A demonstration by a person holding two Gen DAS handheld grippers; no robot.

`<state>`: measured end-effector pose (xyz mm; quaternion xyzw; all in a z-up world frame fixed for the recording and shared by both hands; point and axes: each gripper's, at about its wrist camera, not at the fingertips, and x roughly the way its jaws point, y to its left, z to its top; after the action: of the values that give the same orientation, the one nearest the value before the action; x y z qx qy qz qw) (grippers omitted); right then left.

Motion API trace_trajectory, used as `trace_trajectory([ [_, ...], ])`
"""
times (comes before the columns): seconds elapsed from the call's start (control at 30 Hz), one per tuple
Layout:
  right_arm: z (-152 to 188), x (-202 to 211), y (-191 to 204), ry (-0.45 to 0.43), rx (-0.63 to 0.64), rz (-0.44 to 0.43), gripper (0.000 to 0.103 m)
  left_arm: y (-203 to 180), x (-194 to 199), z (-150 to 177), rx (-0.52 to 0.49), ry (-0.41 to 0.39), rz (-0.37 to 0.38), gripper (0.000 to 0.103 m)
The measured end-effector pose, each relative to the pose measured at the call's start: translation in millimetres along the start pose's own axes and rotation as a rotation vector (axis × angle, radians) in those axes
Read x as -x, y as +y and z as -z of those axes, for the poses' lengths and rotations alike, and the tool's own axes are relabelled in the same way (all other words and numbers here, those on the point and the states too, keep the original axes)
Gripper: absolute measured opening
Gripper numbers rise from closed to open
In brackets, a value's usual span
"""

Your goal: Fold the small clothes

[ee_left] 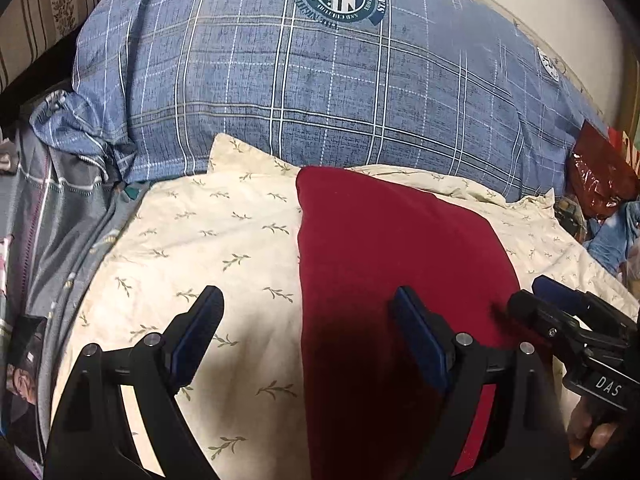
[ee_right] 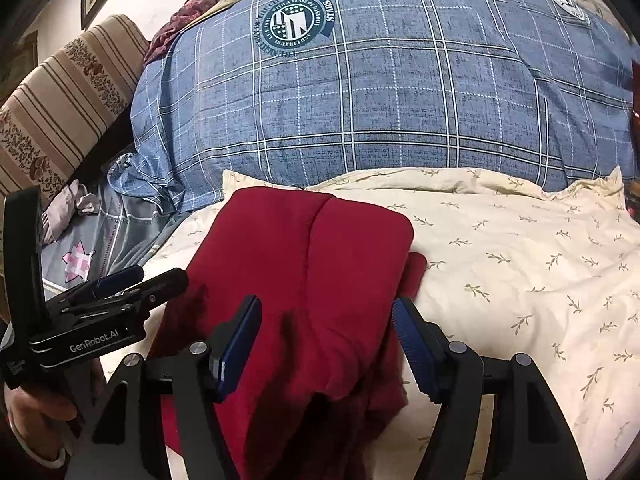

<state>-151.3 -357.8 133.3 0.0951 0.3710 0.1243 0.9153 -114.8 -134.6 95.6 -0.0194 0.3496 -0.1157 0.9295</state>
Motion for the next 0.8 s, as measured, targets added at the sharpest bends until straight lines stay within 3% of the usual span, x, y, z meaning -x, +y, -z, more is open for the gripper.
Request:
trace_trajectory([
  [0.43, 0.9, -0.1, 4.7, -0.006, 0.003, 0.006, 0.07, -7.1, 5.4, -3.3, -0.059, -0.025, -0.071, 0.087],
  [0.57, 1.2, 0.4, 5.5, -0.008, 0.001, 0.008, 0.07, -6.6, 1.5, -3.9, -0.059, 0.005, -0.038, 0.087],
  [0.8, 0.5, 0.6, 4.9, -0.012, 0.007, 0.006, 0.072, -10.3, 1.5, -1.6, -0.077, 0.001, -0.062, 0.087],
])
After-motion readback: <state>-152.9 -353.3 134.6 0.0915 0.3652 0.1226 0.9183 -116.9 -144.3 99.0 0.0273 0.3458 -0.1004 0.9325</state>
